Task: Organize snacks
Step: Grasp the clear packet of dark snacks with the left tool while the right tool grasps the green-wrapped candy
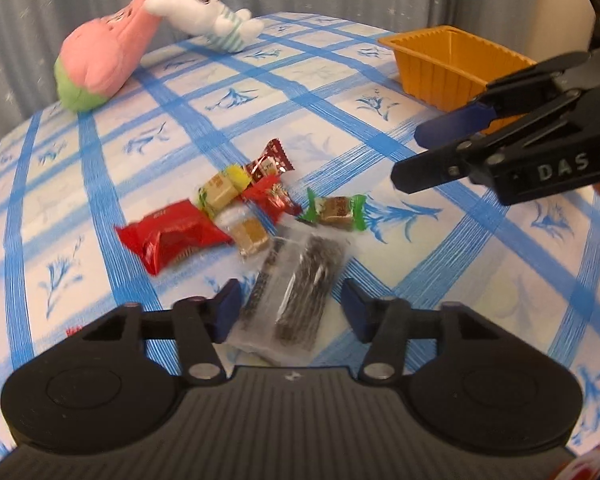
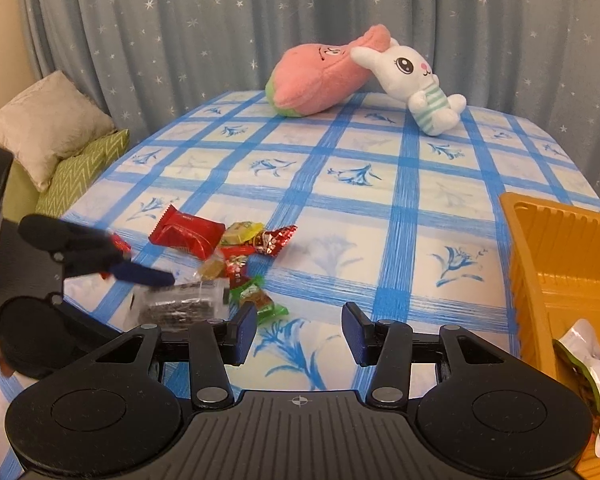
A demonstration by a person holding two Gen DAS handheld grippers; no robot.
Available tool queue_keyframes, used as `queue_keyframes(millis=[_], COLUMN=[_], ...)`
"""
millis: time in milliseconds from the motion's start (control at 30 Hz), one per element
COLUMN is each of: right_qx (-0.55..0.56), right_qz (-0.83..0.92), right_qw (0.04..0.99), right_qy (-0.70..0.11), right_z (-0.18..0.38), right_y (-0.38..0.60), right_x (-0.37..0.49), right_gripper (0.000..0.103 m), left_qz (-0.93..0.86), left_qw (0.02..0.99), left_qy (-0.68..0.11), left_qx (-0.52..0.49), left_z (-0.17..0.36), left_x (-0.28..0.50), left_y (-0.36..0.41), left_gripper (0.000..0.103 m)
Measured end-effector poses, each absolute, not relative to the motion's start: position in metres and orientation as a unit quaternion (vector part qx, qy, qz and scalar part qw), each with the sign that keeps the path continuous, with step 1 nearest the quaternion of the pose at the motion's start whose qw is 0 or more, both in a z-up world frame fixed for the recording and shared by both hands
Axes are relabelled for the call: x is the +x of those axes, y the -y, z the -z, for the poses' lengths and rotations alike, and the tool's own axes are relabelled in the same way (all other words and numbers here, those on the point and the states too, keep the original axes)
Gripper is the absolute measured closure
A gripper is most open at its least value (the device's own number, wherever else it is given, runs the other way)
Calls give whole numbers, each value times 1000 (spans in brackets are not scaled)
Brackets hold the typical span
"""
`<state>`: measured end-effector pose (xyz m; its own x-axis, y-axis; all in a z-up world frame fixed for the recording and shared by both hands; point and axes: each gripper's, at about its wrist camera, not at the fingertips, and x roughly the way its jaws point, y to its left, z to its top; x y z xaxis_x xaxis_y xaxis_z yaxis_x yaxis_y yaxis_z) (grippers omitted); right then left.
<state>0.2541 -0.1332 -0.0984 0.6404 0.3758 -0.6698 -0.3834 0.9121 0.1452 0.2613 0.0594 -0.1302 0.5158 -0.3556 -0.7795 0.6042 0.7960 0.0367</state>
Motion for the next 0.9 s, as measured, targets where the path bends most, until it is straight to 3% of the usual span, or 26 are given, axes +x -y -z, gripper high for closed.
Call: queue_keyframes(millis=[367,900], right_qx=[-24,-75], right_qz=[-249,-285], right_qw=[894,883], right_qy=[-372,-367], right_z=[112,136], right_y=[119,87], right_x=[261,283], right_gripper=[56,56], left_qz=[186,189], left_qw=[881,892], left_qy=[-422,-399], left_qx=[102,101], left_z=[125,131], left_x=[231,236], left_y=[-67,-63], left_gripper=[68,62])
